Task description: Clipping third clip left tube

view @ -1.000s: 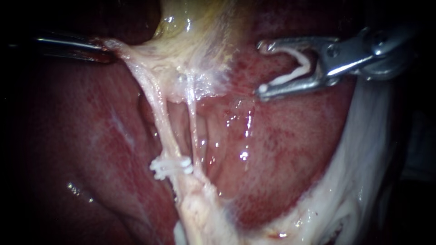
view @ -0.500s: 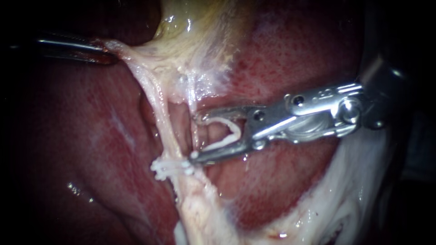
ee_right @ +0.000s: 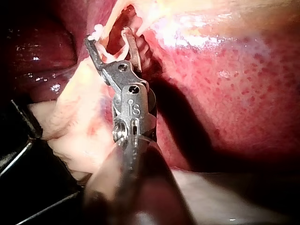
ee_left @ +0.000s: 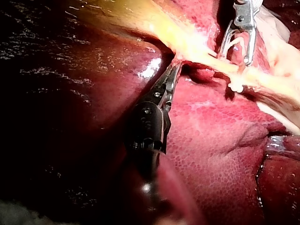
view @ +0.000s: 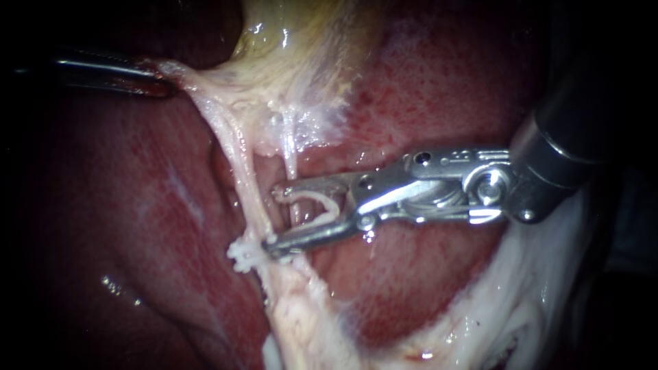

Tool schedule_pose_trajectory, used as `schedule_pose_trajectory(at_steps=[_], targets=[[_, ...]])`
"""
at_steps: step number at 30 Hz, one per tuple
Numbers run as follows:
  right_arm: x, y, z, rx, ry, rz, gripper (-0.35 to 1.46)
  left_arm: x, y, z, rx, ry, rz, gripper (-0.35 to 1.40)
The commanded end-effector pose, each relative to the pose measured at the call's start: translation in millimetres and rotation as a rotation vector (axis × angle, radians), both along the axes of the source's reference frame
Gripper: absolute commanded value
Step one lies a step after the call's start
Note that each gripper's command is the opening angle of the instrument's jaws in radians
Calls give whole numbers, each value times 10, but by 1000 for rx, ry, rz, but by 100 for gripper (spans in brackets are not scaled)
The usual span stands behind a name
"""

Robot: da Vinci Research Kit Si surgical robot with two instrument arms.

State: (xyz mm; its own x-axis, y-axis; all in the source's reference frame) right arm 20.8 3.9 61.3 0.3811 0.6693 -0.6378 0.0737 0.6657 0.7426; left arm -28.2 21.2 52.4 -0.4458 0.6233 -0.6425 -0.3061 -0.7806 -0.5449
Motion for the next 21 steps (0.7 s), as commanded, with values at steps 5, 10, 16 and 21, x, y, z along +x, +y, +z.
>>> schedule_pose_trajectory(at_steps=[5, 10, 16, 21], targets=[[-1, 4, 13, 16, 4, 11, 50, 0, 0, 1, 0, 0, 0, -35], [2, 6, 15, 50, 43, 13, 49, 0, 0, 1, 0, 0, 0, -35], [16, 8, 16, 115, 108, 10, 49, 0, 0, 1, 0, 0, 0, -35], [28, 9, 15, 147, 142, 16, 49, 0, 0, 1, 0, 0, 0, -35]])
